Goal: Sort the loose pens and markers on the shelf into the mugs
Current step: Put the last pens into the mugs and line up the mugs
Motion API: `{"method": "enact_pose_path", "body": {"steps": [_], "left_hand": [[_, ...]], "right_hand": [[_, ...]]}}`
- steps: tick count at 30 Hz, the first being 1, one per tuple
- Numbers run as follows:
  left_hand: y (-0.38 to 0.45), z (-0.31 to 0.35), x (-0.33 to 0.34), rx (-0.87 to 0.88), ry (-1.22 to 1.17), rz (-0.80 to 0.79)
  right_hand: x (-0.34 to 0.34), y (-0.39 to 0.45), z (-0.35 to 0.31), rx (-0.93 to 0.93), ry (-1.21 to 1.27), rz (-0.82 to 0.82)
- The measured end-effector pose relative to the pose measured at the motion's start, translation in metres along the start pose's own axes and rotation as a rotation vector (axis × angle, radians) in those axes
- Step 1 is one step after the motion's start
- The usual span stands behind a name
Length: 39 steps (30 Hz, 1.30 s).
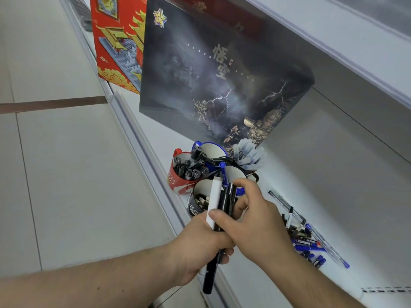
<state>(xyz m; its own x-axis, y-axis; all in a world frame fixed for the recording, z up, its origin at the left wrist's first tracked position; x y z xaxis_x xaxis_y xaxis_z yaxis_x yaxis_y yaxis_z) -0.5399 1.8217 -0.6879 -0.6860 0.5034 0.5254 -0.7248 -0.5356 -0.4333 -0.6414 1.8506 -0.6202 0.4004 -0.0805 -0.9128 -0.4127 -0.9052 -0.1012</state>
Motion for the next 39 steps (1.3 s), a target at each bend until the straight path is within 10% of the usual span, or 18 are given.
{"method": "enact_pose_path", "body": {"steps": [12,19,26,39], "left_hand": [[0.007,-0.008,-0.003,-0.068,-0.097,-0.064],[0.017,0.0,-0.025,-0.168,-0.369,-0.006],[0.021,0.006,-0.049,-0.17,-0.516,-0.116],[0.021,0.014,-0.07,-0.128,-0.448,-0.089]], "right_hand": [[-0.005,0.006,0.027,0.165,0.583,0.019],[-0.048,0.022,0.049,0.16,0.785,0.59],[-0.039,0.075,0.038,-0.011,0.636,0.748],[0.052,0.171,0.027,0.005,-0.162,0.35]]}}
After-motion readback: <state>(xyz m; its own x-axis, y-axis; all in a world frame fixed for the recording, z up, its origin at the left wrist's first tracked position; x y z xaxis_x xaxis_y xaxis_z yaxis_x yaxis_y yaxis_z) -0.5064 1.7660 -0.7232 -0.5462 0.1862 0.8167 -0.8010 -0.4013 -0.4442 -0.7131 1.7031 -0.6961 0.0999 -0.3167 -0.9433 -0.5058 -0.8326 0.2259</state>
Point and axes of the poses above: each hand's wrist, its own y-axis towards the middle knuckle, its own x-axis out of the palm, z = x × y, the point moved 3 cm from there along y, towards the middle knuckle, and after that the axes turned 8 degrees about -y, right-handed, at the moved point
